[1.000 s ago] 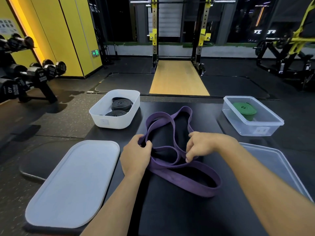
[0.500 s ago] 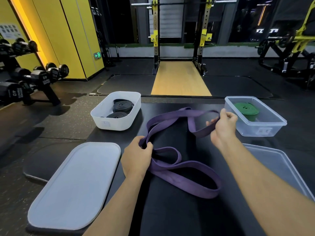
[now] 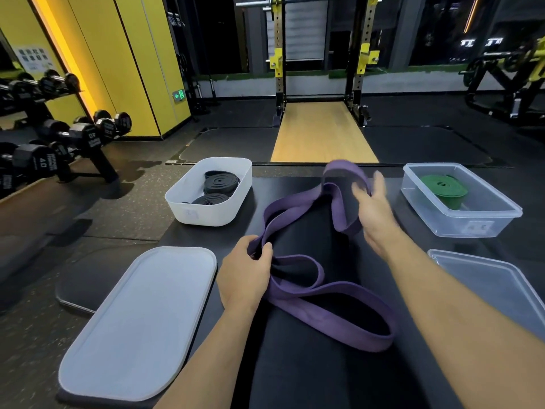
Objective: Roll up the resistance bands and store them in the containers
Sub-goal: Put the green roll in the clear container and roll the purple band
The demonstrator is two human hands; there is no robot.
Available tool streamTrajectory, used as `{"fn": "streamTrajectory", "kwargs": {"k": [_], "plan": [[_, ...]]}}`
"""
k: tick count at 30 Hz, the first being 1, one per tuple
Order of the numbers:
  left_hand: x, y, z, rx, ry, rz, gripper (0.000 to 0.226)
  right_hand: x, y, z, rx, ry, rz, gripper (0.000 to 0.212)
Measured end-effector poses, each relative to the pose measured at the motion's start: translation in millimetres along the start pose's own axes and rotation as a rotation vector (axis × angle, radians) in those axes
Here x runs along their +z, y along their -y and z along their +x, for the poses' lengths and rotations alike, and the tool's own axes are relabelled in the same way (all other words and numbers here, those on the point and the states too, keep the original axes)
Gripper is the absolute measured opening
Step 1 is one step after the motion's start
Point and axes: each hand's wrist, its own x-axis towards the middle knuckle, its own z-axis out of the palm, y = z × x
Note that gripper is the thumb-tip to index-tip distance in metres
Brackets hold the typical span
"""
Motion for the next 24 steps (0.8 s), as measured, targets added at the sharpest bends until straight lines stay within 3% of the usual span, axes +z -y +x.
{"fn": "streamTrajectory", "kwargs": {"k": [4,6,8,12,15,16,18,20,21,23,24], "plan": [[-2,0,-1,0.016,0.015,-0.124,0.051,-3,-15,5,0.296,-0.078,-0.66,0.095],[-3,3,0,0.044,-0.035,-0.246,0.06,-8,-17,2,0.348,-0.121,-0.69,0.095],[-2,6,1,0.062,-0.093,-0.321,0.054,-12,-20,5,0.34,-0.191,-0.629,0.086],[-1,6,1,0.054,-0.111,-0.273,0.044,-14,-27,7,0.298,-0.232,-0.354,0.045],[0,4,1,0.05,-0.138,-0.249,0.038,-17,-25,1,0.38,-0.136,-0.5,0.069],[-1,3,0,0.049,-0.15,-0.23,0.037,-18,-24,-2,0.399,-0.121,-0.584,0.068],[0,2,1,0.045,-0.171,-0.207,0.04,-18,-27,-1,0.37,-0.093,-0.654,0.042],[0,2,2,0.024,-0.178,-0.208,0.043,-16,-32,6,0.318,-0.1,-0.436,0.021],[0,3,2,0.019,-0.176,-0.206,0.043,-13,-32,8,0.278,-0.121,-0.208,0.023],[1,3,1,0.034,-0.171,-0.199,0.04,-9,-27,7,0.164,-0.168,0.144,0.036],[1,3,1,0.045,-0.161,-0.198,0.038,-7,-24,2,0.129,-0.175,0.175,0.051]]}}
